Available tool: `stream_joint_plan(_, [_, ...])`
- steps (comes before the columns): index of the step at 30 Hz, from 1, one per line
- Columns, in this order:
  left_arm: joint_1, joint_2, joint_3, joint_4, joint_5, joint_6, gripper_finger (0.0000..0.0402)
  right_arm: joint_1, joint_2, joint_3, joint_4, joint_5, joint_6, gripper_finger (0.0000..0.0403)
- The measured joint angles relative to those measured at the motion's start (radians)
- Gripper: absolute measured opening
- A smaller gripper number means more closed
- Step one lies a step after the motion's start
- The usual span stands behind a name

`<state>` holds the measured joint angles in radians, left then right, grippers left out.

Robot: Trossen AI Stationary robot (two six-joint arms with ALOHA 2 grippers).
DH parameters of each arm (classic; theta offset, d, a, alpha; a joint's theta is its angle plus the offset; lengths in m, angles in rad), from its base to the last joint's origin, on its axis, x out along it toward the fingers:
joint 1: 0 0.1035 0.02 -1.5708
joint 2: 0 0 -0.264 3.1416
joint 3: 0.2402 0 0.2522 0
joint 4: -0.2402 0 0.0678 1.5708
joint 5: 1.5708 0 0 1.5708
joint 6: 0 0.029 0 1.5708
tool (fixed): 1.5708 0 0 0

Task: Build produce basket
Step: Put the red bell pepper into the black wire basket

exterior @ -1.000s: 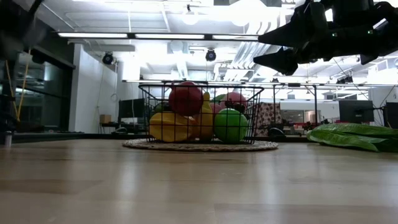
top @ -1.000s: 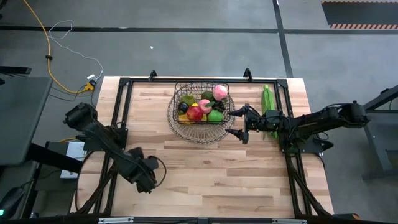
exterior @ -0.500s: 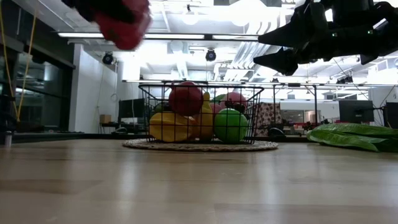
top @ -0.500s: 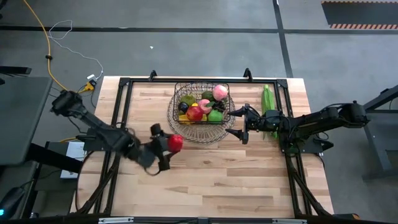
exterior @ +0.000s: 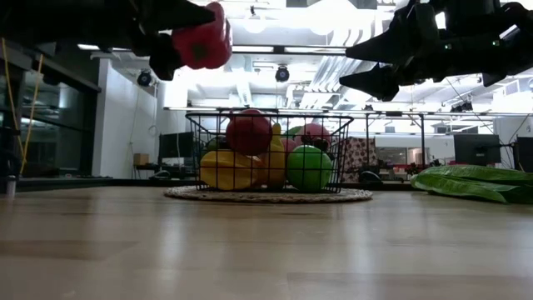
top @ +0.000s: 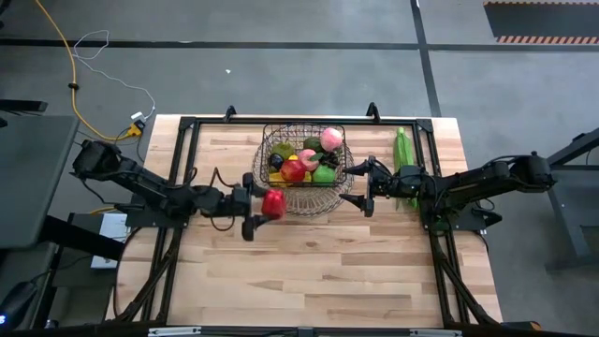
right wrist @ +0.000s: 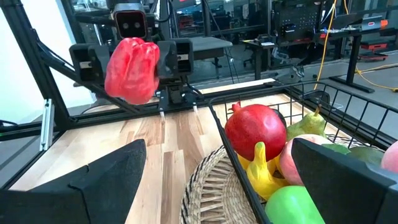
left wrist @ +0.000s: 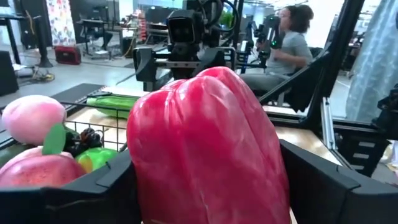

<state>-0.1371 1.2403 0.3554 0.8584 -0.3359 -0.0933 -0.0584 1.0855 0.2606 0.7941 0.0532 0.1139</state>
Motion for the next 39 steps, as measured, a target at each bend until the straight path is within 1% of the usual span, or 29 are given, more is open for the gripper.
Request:
stream_joint_plan(4, [-0.001, 0.000, 0.000, 0.002, 0.019, -0.001, 0.0287, 0.000, 0.000, 0.000, 0.000, 0.000, 0.001, 0.0392])
stream_joint_plan(10, [-0.002, 0.000, 0.000, 0.000, 0.014, -0.005, 0.0287, 0.000, 0.000, 0.000, 0.007, 0.000, 0.002, 0.0392])
stream_joint_plan(16, [-0.002, 0.000, 0.000, 0.004, -0.017, -0.007, 0.0287, 0.000, 0.000, 0.000, 0.027, 0.000, 0.002, 0.0392])
stream_joint_plan(25, [-0.002, 0.001, 0.000, 0.007, -0.022, 0.000, 0.0287, 0.000, 0.000, 0.000, 0.027, 0.000, 0.002, 0.0392])
stream_joint_plan(29, [-0.002, 0.001, 0.000, 0.007, -0.049, 0.000, 0.0287, 0.000, 0.000, 0.000, 0.027, 0.000, 0.002, 0.0392])
stream_joint_plan(39, [-0.002, 0.001, 0.000, 0.008, -0.051, -0.005, 0.0287, 0.000, 0.000, 0.000, 0.027, 0.000, 0.002, 0.0392])
